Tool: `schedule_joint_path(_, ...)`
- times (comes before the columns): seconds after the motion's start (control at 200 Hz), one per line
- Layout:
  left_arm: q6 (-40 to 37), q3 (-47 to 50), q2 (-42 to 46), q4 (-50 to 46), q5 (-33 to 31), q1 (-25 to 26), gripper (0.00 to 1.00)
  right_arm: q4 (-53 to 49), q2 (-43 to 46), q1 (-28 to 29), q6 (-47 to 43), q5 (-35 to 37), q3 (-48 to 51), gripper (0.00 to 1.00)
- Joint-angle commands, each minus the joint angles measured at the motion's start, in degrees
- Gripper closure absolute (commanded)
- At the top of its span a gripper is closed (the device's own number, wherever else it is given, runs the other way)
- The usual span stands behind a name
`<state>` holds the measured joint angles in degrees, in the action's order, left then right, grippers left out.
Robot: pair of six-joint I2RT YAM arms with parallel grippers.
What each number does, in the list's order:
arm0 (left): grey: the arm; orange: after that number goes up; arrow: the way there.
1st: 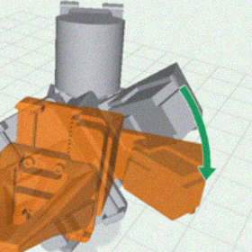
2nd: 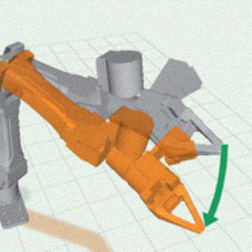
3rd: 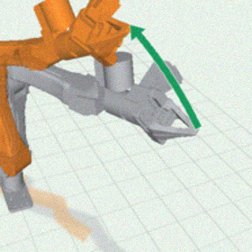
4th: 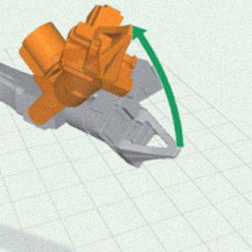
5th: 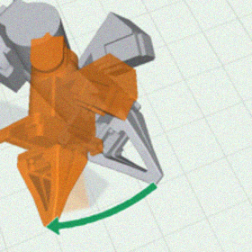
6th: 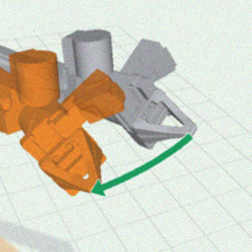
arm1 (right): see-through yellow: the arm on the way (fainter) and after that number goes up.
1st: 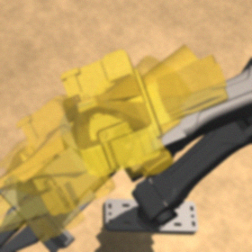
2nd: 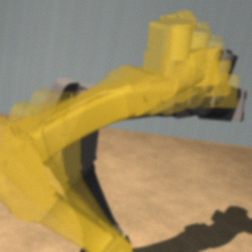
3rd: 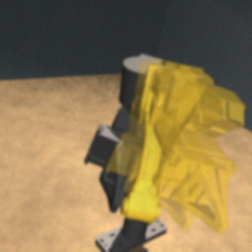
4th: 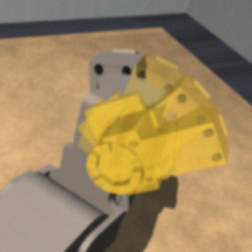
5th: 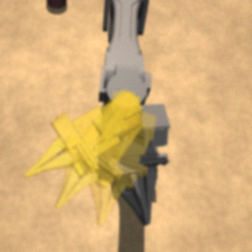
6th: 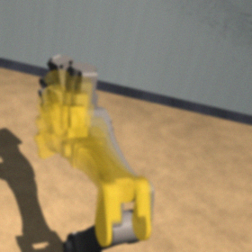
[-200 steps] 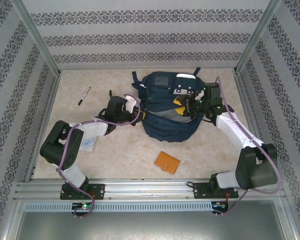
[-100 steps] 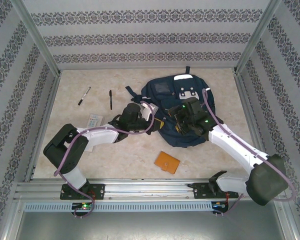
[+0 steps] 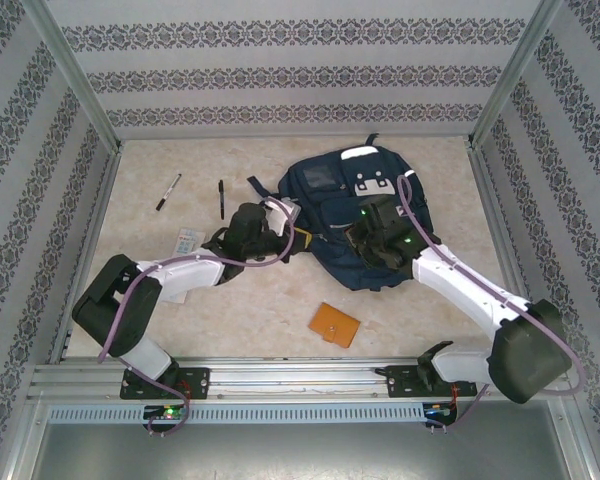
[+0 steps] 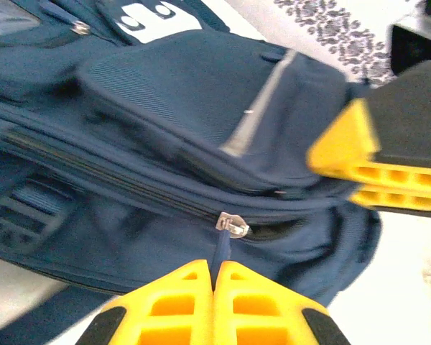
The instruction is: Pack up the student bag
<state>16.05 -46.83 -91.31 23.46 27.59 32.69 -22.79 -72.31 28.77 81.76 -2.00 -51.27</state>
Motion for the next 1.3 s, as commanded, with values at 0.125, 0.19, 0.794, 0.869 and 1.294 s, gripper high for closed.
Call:
schedule_joint_path(0.125,-8.6,-5.8,-4.1,-8.3,-4.0,-5.5,1.0,-2.8,4.8,-1.0,-5.3,-5.1,-2.3,1.0)
schedule_joint_path(0.19,-6.0,-7.4,-6.6,-8.9,-8.0,-7.4,1.0,-3.9,5.1,-1.4,-6.2,-6.0,-3.3,1.0)
schedule_joint_path(0.794,-5.3,-9.7,-1.7,-18.3,-5.4,-9.5,0.64,-12.4,3.5,-4.4,-24.1,-7.8,-3.3,0.03)
schedule_joint_path(0.869,-6.5,-9.9,2.9,-25.4,-6.6,-9.1,0.61,-13.8,2.7,-4.6,-32.7,-7.7,-3.4,0.02)
schedule_joint_path(1.294,11.2,-12.5,19.0,-68.1,-29.9,-13.0,0.27,-24.8,2.6,-8.1,-52.9,14.1,-11.6,0.02)
